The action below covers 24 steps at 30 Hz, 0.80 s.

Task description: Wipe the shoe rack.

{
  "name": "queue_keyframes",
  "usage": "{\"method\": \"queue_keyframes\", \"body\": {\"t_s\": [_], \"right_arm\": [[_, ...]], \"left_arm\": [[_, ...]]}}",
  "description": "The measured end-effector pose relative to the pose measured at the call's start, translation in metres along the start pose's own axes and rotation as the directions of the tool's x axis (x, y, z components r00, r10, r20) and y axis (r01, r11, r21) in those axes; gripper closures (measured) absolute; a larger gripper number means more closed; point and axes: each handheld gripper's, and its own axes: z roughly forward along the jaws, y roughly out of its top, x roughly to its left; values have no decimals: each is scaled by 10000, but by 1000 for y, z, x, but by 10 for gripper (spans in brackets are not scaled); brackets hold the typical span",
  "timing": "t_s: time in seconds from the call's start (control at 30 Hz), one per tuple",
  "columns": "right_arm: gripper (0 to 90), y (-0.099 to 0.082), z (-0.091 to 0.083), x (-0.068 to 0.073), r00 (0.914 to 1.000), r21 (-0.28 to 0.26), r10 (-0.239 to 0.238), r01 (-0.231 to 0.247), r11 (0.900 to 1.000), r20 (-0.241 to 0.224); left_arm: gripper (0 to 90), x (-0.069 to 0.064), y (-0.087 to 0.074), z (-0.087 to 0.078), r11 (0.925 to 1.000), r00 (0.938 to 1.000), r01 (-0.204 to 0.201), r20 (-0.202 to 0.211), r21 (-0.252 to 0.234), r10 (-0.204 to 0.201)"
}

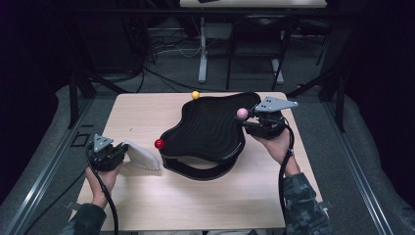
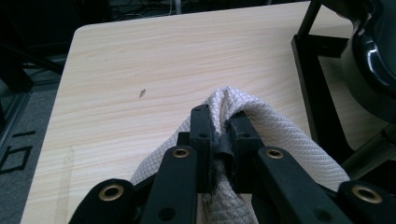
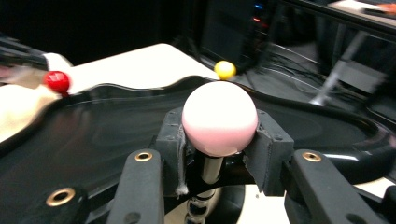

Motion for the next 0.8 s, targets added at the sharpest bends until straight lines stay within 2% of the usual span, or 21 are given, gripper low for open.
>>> {"method": "queue_keyframes", "body": {"t_s": [0.03,0.07,0.1,0.13,0.2,0.23,0.27,0.37,0.43,0.47,0.53,0.57,0.7,0.73,0.8], "right_arm": [[594,1,0,2,9996,88,85,-87,9999,256],[579,3,1,7,9955,274,127,-154,9995,941],[523,5,3,11,9873,460,165,-240,9987,1580],[480,6,5,15,9792,595,271,-398,9974,2012],[477,7,8,21,9645,580,393,-563,9967,2610],[478,7,9,24,9533,552,339,-529,9971,3001],[498,8,8,24,9573,583,300,-488,9971,2875],[594,9,8,26,9536,628,139,-343,9974,3006],[598,9,8,25,9504,684,72,-299,9972,3108],[600,9,8,24,9523,667,119,-339,9972,3050],[603,8,8,19,9613,606,216,-397,9974,2746],[604,7,7,15,9697,550,249,-394,9977,2429],[606,5,6,6,9812,418,279,-365,9985,1912],[606,4,6,3,9859,352,305,-368,9987,1648],[607,3,6,-1,9891,287,259,-304,9991,1446]], "left_arm": [[827,0,0,-1,10000,10000,15,-17,3,-15],[826,1,0,-1,10000,10000,15,-27,-30,-15],[826,1,0,-1,10000,10000,49,-34,-52,-49],[826,1,0,-2,10000,10000,48,-44,-49,-48],[826,1,0,-2,10000,10000,45,-24,-42,-45],[826,1,0,-2,10000,10000,47,-21,-55,-47],[826,1,0,-2,10000,10000,48,-36,-82,-48],[826,2,0,-3,10000,10000,43,-9,-39,-43],[826,1,0,-3,10000,10000,37,-14,-50,-37],[826,1,0,-3,10000,10000,31,2,-58,-31],[826,1,0,-2,10000,10000,22,5,-50,-22],[826,1,0,-2,10000,10000,25,10,-53,-25],[826,0,1,-2,10000,10000,-4,17,-52,4],[826,0,1,-2,10000,10000,-3,45,-43,3],[826,0,2,-3,10000,10000,0,18,-58,0]]}}
